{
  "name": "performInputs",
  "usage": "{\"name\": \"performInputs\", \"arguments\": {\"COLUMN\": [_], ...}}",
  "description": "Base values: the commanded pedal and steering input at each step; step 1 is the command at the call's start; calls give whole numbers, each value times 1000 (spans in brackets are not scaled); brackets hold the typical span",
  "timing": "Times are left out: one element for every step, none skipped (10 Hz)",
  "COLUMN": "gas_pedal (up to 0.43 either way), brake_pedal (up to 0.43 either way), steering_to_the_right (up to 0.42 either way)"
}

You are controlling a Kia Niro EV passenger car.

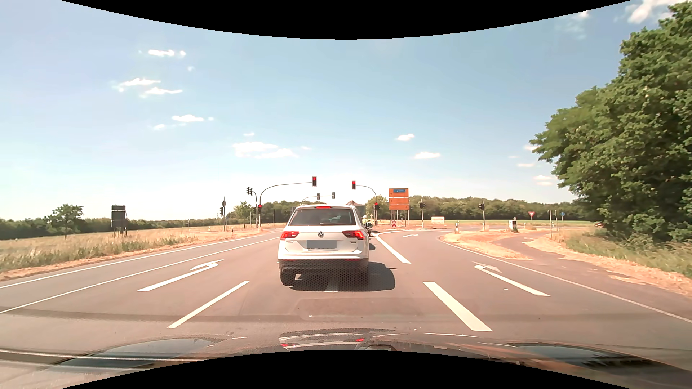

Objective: Follow the waypoints while adhering to traffic rules and regulations

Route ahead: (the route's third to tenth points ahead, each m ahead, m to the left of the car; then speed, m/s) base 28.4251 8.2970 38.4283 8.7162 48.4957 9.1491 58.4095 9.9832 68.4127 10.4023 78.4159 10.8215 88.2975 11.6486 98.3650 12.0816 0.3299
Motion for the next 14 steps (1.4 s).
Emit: {"name": "performInputs", "arguments": {"gas_pedal": [0,0,0,0,0,0,0,0,0,0,0,0,0,0], "brake_pedal": [0,0,0,0,0,0,0,0,0,0,0,0,0,0], "steering_to_the_right": [-5,-6,-6,-6,-6,-6,-6,-5,-6,-5,-6,-6,-6,-5]}}
